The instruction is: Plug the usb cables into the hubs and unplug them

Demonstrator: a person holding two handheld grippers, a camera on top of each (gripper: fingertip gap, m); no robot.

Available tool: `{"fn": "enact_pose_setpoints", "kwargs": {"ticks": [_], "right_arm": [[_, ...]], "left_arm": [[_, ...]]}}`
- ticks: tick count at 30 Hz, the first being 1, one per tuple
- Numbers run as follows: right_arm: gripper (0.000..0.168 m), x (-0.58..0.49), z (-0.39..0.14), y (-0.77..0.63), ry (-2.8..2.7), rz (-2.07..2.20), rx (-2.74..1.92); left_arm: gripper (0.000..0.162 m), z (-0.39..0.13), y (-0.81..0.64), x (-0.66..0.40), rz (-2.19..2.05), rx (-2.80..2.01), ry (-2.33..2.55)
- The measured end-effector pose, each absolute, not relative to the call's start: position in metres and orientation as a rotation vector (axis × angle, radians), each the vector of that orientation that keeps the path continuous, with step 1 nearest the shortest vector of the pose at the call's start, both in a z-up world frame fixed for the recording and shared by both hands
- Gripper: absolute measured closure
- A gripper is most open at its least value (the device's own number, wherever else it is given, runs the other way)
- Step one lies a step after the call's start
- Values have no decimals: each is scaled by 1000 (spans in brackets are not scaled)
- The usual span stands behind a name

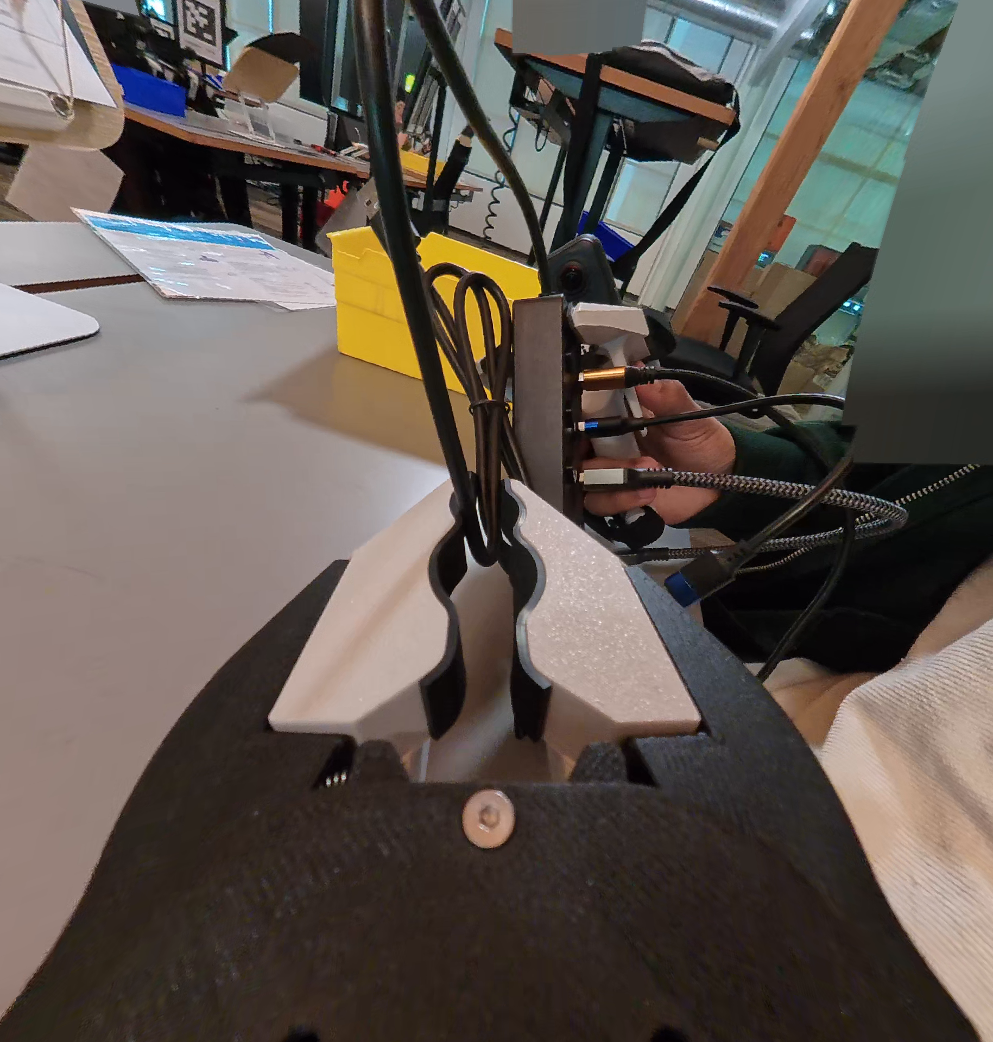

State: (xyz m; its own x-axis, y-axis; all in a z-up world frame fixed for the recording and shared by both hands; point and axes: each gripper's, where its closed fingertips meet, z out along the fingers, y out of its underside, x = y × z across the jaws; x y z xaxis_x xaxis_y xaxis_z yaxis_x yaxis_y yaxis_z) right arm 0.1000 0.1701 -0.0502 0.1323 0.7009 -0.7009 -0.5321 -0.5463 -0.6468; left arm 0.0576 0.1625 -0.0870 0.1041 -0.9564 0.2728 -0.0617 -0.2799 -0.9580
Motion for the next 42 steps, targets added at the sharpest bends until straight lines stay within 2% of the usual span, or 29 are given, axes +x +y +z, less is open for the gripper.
{"fn": "enact_pose_setpoints", "kwargs": {"ticks": [6,12,17,20,22,23,33,42], "right_arm": [[130,96,-49,168,-185,1629,-1431],[116,90,-55,170,-195,1584,-1477],[117,90,-57,172,-179,1588,-1489],[124,93,-60,173,-153,1613,-1517],[134,96,-61,174,-108,1666,-1518],[145,99,-63,175,-85,1664,-1516],[145,108,-49,175,-149,1545,-1481],[145,129,-44,182,13,1666,-1376]], "left_arm": [[157,-91,164,58,-1282,-1531,1053],[156,-99,166,58,-1201,-1546,1094],[156,-98,165,58,-1226,-1540,1087],[156,-97,164,59,-1221,-1524,1093],[155,-95,164,58,-1221,-1504,1079],[155,-93,163,58,-1227,-1491,1072],[148,-91,167,54,-1285,-1497,1030],[141,-89,172,51,-1315,-1504,984]]}}
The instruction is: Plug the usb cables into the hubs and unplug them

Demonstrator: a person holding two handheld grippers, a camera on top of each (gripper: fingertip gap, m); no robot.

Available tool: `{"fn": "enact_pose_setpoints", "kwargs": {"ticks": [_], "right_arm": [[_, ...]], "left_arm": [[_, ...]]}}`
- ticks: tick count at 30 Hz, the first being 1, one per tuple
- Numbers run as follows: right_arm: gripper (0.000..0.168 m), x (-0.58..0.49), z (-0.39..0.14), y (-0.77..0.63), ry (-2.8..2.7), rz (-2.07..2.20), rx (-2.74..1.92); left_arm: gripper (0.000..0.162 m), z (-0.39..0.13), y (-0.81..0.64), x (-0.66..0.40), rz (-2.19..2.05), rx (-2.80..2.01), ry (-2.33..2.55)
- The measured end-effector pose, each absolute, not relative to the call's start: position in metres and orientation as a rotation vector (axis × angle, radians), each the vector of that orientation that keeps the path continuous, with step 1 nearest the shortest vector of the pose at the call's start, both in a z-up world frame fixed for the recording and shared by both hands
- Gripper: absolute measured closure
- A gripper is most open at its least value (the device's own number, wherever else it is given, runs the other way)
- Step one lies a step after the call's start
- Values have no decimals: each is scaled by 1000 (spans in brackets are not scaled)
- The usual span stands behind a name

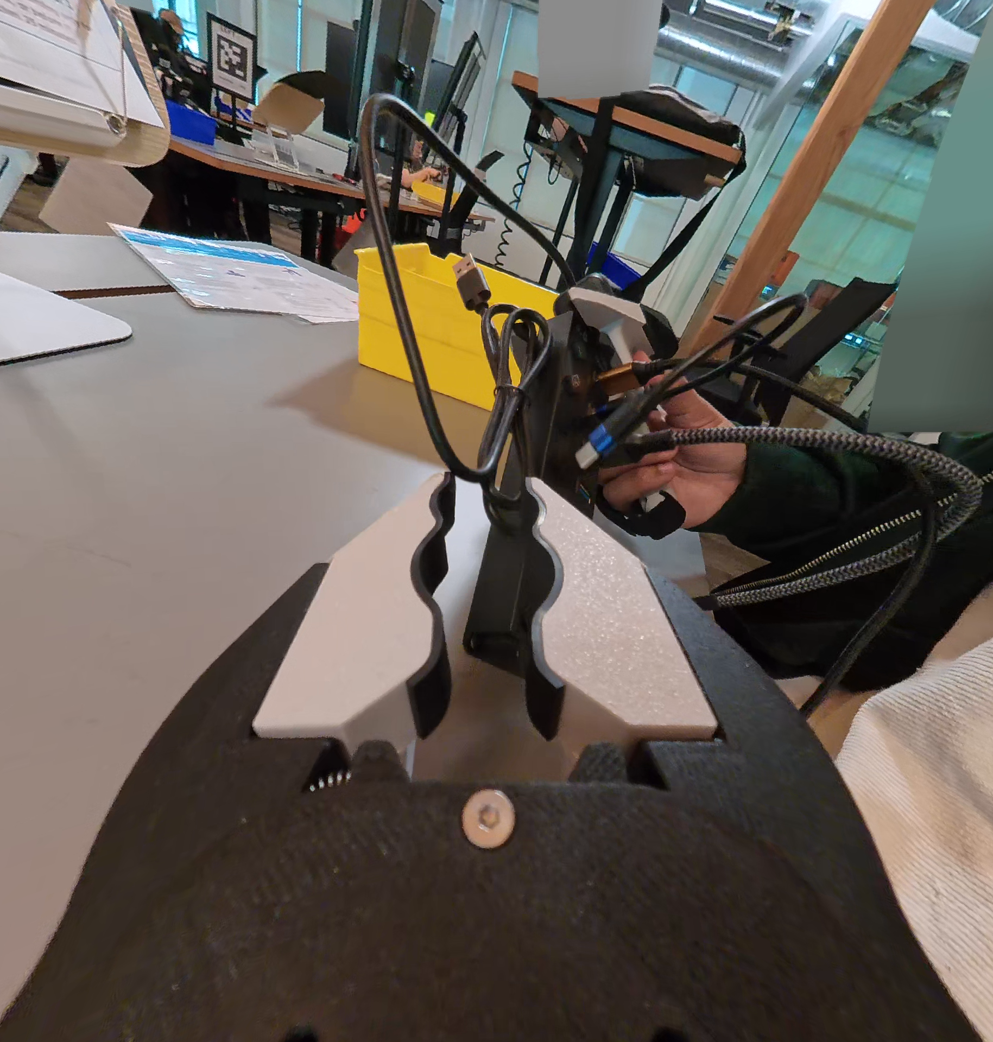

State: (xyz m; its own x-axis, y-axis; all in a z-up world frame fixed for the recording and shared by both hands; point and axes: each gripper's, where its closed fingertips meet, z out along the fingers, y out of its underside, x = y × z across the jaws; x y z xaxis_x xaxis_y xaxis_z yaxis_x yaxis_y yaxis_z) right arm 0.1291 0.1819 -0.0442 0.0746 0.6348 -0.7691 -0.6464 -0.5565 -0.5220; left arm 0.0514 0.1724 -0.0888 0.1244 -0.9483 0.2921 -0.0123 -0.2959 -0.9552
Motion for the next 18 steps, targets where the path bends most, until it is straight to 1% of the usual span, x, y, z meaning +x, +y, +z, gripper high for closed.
{"fn": "enact_pose_setpoints", "kwargs": {"ticks": [5,10,14,18], "right_arm": [[144,140,-36,183,47,1677,-1316],[143,150,-17,180,41,1649,-1244],[144,162,14,176,-4,1558,-1196],[144,190,60,175,6,1466,-1128]], "left_arm": [[135,-84,179,47,-1283,-1481,945],[133,-71,192,38,-1262,-1435,839],[133,-67,204,29,-1261,-1441,747],[133,-69,208,27,-1297,-1465,708]]}}
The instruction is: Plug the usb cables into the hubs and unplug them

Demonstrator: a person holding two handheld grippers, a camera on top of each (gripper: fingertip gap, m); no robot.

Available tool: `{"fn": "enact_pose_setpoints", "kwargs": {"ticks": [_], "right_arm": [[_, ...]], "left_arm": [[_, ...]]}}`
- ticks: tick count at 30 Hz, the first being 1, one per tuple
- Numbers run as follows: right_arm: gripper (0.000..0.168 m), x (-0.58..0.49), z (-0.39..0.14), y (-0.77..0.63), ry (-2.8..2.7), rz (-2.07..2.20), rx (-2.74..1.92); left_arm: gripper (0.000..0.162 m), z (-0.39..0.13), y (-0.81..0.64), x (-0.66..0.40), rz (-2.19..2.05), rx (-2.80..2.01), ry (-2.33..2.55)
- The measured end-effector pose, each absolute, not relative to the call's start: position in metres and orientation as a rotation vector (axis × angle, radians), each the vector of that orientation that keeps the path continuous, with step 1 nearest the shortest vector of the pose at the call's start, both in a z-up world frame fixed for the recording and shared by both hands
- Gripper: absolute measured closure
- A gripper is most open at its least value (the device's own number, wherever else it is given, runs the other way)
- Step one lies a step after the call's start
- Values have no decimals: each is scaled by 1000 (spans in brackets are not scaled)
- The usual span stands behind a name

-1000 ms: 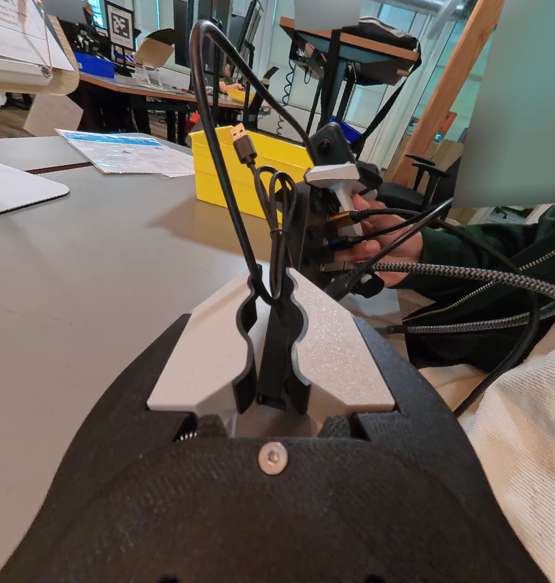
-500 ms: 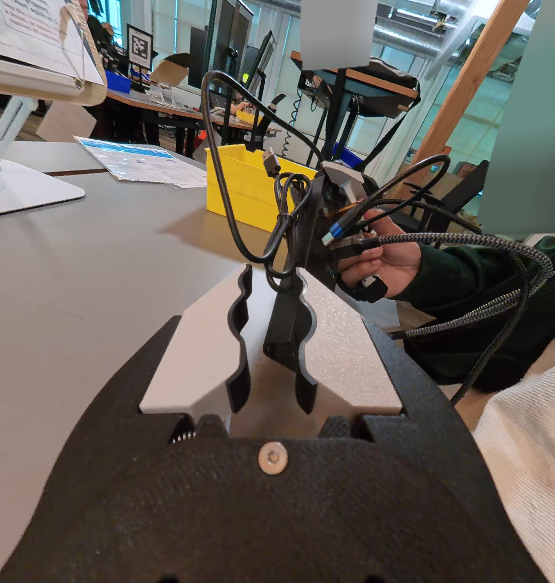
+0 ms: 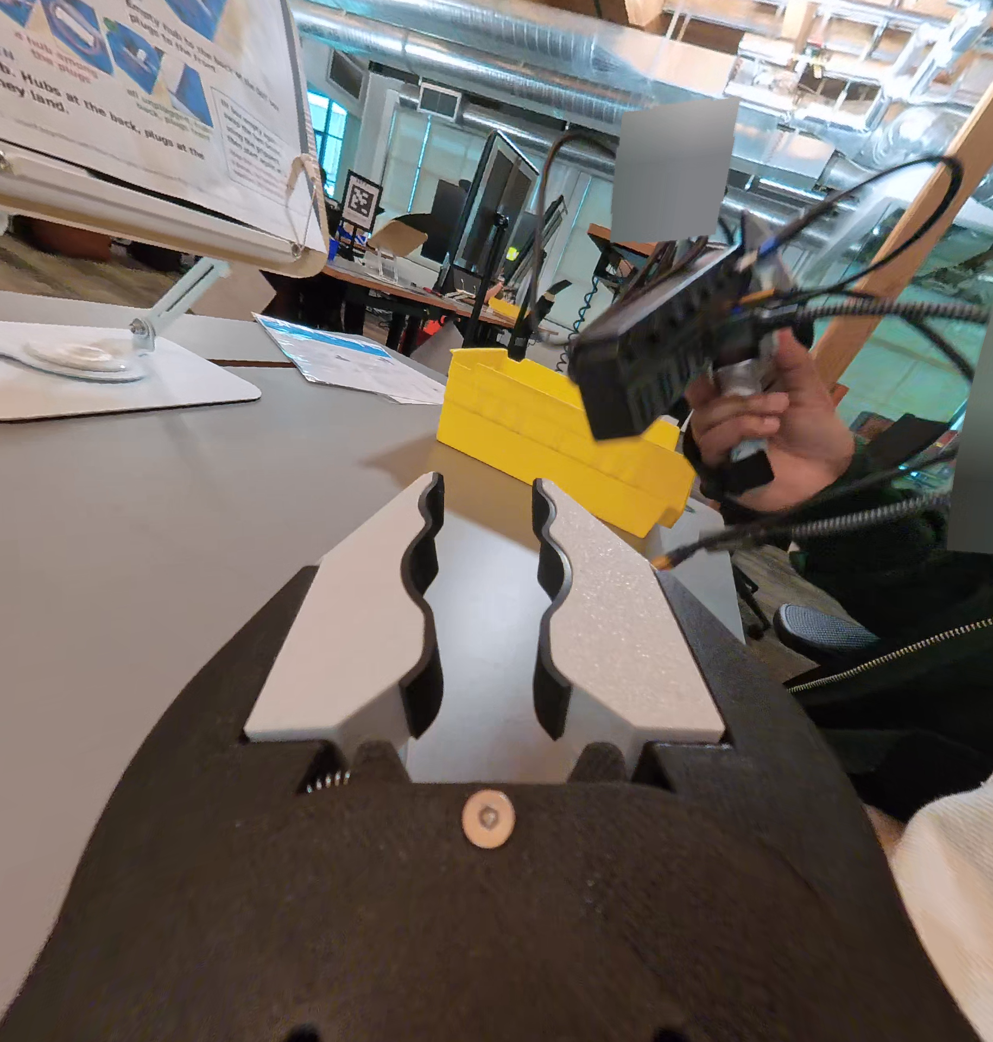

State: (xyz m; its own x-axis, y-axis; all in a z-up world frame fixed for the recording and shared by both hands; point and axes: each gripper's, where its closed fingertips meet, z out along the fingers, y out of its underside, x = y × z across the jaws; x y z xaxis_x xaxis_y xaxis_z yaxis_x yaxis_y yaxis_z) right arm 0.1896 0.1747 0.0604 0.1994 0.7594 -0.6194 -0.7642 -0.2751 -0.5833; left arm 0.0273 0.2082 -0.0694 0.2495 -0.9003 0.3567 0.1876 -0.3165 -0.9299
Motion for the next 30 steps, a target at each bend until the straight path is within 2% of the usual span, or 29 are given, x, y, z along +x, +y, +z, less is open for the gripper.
{"fn": "enact_pose_setpoints", "kwargs": {"ticks": [8,13,17,22,30], "right_arm": [[145,298,153,170,13,1007,-1039],[144,373,167,165,53,703,-1015],[143,421,141,166,76,453,-1051],[145,441,56,187,109,176,-1298],[147,446,-20,192,173,55,-1641]], "left_arm": [[133,-72,205,30,-1337,-1492,704],[134,-73,203,31,-1341,-1493,714],[134,-76,203,33,-1349,-1505,717],[134,-78,202,34,-1354,-1515,721],[135,-82,202,35,-1367,-1531,729]]}}
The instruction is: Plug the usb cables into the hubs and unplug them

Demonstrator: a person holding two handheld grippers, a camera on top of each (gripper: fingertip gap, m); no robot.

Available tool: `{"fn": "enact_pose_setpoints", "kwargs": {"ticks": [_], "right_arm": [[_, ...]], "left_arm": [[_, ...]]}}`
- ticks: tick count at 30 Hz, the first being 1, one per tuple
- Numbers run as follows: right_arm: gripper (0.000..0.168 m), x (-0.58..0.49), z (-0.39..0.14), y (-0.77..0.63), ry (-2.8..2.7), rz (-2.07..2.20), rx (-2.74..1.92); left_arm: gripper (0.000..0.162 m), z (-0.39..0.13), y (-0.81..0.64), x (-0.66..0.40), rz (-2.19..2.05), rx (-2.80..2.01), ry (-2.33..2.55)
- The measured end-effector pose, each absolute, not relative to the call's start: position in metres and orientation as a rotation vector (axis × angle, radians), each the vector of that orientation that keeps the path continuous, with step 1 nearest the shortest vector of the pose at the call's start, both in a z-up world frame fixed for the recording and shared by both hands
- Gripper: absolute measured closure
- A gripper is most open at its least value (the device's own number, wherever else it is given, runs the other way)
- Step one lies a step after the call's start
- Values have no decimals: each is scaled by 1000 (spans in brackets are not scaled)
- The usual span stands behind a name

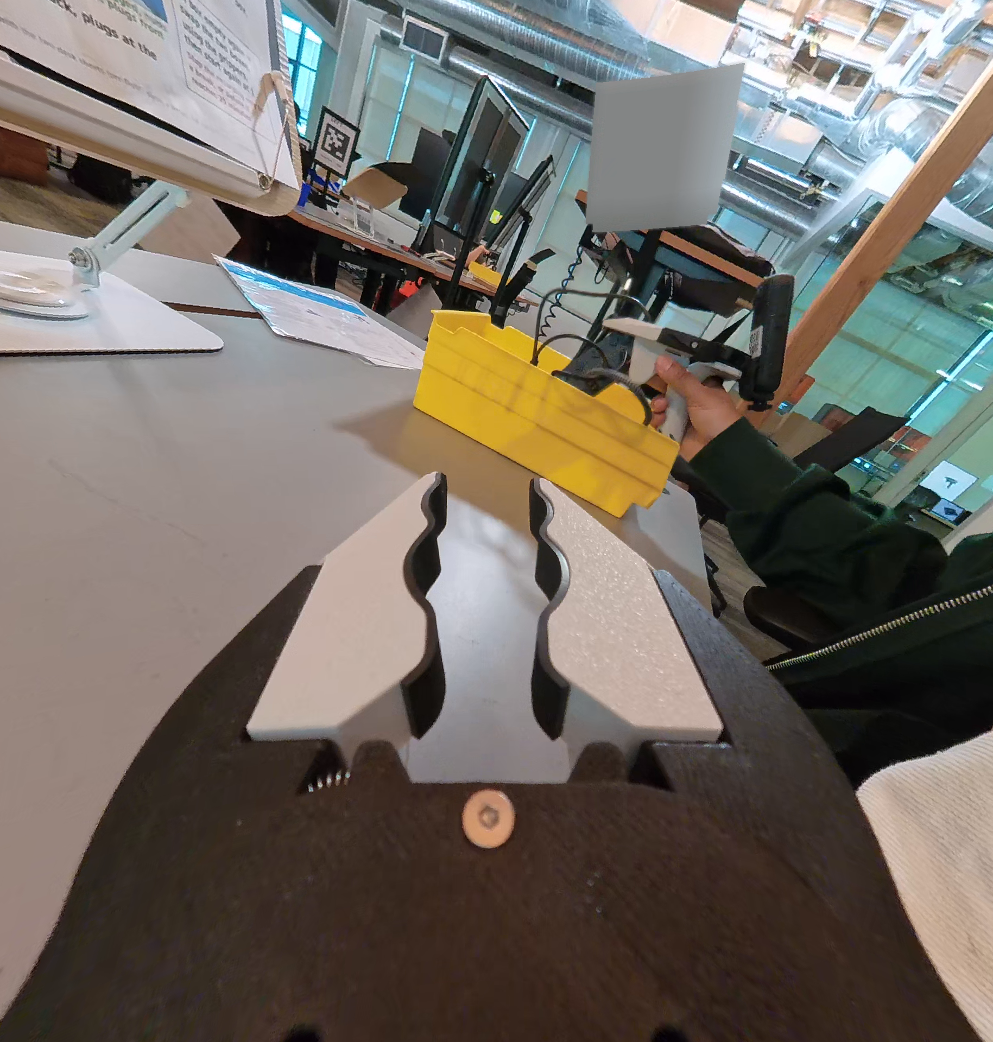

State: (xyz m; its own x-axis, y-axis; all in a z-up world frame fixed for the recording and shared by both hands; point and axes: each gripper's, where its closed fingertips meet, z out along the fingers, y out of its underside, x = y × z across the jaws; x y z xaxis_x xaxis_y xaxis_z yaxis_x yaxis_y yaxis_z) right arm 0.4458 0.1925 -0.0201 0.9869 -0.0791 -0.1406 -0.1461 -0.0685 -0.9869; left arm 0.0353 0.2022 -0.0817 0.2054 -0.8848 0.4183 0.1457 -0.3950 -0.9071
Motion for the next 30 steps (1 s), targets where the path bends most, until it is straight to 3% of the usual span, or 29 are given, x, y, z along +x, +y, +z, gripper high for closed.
{"fn": "enact_pose_setpoints", "kwargs": {"ticks": [3,7,16,26,30], "right_arm": [[139,452,-36,185,204,-2,-1729],[112,463,-73,165,301,-49,-1949],[103,471,-111,101,437,-108,-2064],[121,488,-56,71,332,-391,-1819],[129,509,-65,62,340,-479,-1786]], "left_arm": [[135,-83,202,36,-1382,-1541,727],[135,-84,202,36,-1403,-1552,719],[135,-86,202,37,-1425,-1570,707],[135,-87,201,38,-1429,-1579,708],[136,-87,197,39,-1438,-1588,726]]}}
